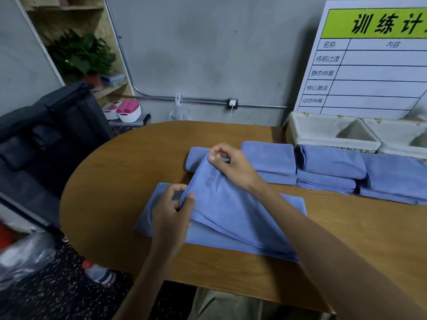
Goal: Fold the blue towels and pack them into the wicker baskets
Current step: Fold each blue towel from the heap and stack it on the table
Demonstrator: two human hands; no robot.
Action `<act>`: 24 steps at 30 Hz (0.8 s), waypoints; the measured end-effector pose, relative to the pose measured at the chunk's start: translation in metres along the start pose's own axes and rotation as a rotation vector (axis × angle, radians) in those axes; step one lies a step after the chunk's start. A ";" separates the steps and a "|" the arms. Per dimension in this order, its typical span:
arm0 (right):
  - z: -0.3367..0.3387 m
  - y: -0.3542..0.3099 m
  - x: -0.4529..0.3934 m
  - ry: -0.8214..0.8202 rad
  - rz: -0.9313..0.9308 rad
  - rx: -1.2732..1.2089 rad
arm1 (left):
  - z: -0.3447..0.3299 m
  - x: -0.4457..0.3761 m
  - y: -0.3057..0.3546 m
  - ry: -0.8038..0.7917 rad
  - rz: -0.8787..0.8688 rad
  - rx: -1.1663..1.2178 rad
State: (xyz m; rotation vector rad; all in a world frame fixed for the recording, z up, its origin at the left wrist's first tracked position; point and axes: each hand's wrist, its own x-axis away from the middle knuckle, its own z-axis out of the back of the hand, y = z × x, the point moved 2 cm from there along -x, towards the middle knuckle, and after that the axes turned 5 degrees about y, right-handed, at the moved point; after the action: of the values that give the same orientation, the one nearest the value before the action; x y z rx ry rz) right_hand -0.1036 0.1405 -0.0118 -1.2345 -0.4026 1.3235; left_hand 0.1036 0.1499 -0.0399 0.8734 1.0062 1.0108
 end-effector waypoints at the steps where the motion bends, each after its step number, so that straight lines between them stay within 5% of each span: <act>1: -0.011 0.001 -0.001 -0.005 0.001 0.011 | 0.006 0.000 -0.005 0.013 -0.001 -0.014; 12: -0.072 -0.021 -0.024 0.082 0.043 -0.110 | 0.068 -0.016 -0.015 0.152 -0.062 -0.063; 15: -0.103 -0.010 -0.031 0.031 0.031 0.028 | 0.077 -0.016 -0.037 0.165 -0.025 -0.148; 19: -0.126 0.019 -0.020 -0.155 0.053 0.301 | 0.079 -0.012 -0.067 0.095 -0.040 -0.548; 24: -0.085 0.045 0.004 0.033 0.223 0.598 | 0.077 -0.016 -0.074 0.053 -0.059 -0.773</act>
State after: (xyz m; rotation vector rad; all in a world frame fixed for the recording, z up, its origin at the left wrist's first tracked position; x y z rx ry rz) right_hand -0.0555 0.0969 -0.0823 -0.8074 0.1603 1.4679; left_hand 0.1919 0.1041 -0.0806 0.1773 0.5923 1.2463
